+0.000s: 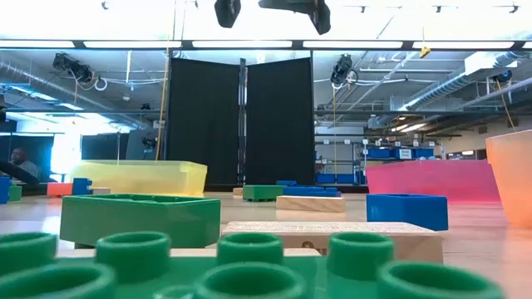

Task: Sort blocks by size

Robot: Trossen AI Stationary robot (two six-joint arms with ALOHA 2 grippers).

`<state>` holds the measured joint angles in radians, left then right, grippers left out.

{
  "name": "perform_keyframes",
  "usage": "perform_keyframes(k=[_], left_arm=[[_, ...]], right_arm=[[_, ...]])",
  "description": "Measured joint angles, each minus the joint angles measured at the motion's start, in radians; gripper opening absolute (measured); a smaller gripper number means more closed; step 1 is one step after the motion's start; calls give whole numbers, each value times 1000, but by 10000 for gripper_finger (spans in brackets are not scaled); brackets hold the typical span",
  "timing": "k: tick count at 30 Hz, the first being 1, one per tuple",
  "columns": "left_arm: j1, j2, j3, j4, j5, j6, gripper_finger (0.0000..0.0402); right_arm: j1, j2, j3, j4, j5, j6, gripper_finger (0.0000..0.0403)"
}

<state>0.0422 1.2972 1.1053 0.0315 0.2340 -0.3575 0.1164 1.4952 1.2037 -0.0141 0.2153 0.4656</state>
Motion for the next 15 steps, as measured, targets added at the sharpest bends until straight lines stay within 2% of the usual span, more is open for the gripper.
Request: perform_keyframes(k=[8,15], left_arm=[[0,0,1,1,0,-10,142],[-1,5,-3,-9,0,-14,143]], right_arm=[[-6,0,0,33,-2,3,203],[-22,-6,2,40,-3,68,202]])
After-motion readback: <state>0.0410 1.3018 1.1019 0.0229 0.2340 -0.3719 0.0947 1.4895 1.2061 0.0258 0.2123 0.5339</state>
